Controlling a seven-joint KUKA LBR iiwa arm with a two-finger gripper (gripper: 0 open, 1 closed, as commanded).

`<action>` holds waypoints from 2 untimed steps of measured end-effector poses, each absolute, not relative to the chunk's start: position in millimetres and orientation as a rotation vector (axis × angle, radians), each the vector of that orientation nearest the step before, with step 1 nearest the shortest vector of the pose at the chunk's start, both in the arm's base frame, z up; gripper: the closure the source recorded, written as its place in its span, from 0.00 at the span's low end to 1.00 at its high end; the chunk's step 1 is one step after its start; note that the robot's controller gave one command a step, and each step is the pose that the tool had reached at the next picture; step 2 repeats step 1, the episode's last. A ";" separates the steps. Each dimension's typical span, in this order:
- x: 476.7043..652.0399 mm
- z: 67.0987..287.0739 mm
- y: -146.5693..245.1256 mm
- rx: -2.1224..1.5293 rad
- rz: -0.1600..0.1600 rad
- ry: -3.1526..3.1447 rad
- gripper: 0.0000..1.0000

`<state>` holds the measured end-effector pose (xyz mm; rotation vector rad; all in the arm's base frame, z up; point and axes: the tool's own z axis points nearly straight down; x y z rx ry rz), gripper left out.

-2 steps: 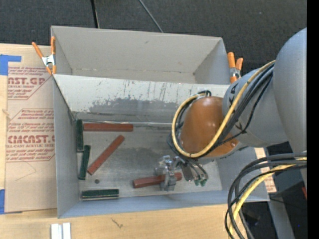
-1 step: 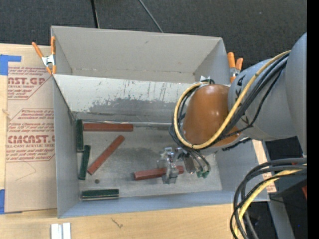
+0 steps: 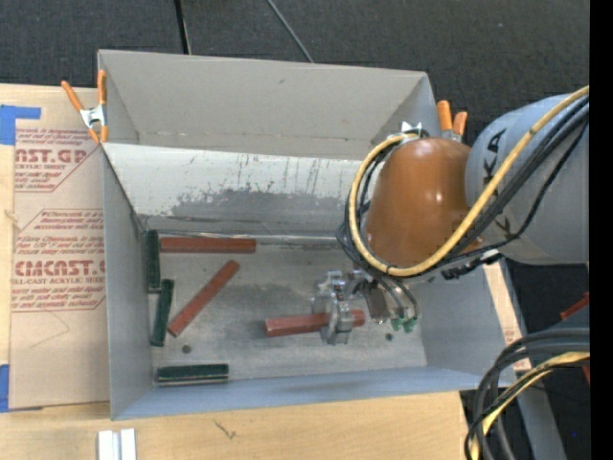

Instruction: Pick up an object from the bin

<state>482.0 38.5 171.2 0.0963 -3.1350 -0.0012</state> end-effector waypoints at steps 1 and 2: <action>507.8 197.6 39.4 0.120 0.000 -3.141 1.00; 507.8 197.6 39.4 0.120 0.000 -3.141 1.00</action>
Offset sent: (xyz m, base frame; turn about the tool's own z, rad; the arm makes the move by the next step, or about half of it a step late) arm 0.0120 -0.0119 0.0997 -0.0057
